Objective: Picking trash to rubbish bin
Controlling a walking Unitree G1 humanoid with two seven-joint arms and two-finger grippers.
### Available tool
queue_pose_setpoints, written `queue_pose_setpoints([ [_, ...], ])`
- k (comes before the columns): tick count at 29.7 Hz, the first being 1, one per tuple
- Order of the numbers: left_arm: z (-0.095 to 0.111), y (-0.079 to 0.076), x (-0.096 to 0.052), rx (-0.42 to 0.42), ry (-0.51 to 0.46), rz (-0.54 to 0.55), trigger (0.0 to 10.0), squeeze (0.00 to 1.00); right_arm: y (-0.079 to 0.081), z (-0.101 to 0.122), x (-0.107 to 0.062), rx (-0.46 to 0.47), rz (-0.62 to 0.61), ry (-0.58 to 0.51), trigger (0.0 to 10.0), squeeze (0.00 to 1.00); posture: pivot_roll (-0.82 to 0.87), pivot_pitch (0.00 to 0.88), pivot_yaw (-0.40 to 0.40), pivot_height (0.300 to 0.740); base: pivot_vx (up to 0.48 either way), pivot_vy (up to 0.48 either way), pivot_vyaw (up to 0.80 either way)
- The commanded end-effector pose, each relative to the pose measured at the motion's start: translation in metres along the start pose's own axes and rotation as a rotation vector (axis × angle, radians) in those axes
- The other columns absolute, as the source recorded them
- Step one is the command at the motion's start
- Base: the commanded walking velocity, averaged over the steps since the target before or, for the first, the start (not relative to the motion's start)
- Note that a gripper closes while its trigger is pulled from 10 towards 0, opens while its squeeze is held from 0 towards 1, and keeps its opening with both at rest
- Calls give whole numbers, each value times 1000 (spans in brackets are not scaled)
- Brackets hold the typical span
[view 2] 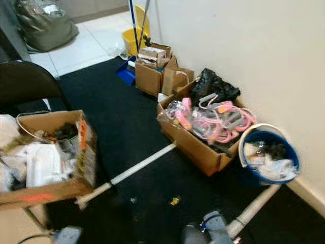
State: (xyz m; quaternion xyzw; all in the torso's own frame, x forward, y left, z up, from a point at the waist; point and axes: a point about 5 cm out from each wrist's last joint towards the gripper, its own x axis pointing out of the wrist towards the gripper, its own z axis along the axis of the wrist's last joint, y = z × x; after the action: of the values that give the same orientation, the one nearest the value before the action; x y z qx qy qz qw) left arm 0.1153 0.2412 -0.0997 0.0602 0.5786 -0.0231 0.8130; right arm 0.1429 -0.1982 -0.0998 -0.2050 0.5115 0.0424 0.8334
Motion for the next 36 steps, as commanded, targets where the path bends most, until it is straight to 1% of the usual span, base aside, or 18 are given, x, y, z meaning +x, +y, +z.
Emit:
queue_pose_setpoints([
  [1,-3,-3,1,5,19,1,10000,0,8,8,1,-1,14,-2,10000,0,36,115,32,740,0,0,0],
  [2,3,-8,2,13,10,-5,10000,0,9,19,2,-3,16,-17,10000,0,36,115,32,740,0,0,0],
  [3,3,-8,2,13,10,-5,10000,0,9,19,2,-3,16,-17,10000,0,36,115,32,740,0,0,0],
  [4,6,-11,3,17,5,-8,10000,0,8,26,3,-3,15,-26,10000,0,36,115,32,740,0,0,0],
  [10,21,-22,6,33,-18,-26,10000,0,11,31,3,-1,17,-31,10000,0,35,110,32,740,0,0,0],
  [13,24,-25,6,34,-23,-29,10000,0,10,25,3,-6,16,-19,10000,0,35,110,32,740,0,0,0],
  [19,30,-34,8,33,-31,-42,10000,0,10,19,2,10,20,-1,10000,0,33,117,32,740,0,0,-800],
  [25,27,-28,7,34,-24,-36,10000,0,11,17,2,14,22,4,10000,0,34,120,31,740,0,0,-800],
  [36,26,-27,7,36,-26,-36,10000,0,11,16,2,18,23,6,10000,0,34,120,31,740,0,0,-800],
])
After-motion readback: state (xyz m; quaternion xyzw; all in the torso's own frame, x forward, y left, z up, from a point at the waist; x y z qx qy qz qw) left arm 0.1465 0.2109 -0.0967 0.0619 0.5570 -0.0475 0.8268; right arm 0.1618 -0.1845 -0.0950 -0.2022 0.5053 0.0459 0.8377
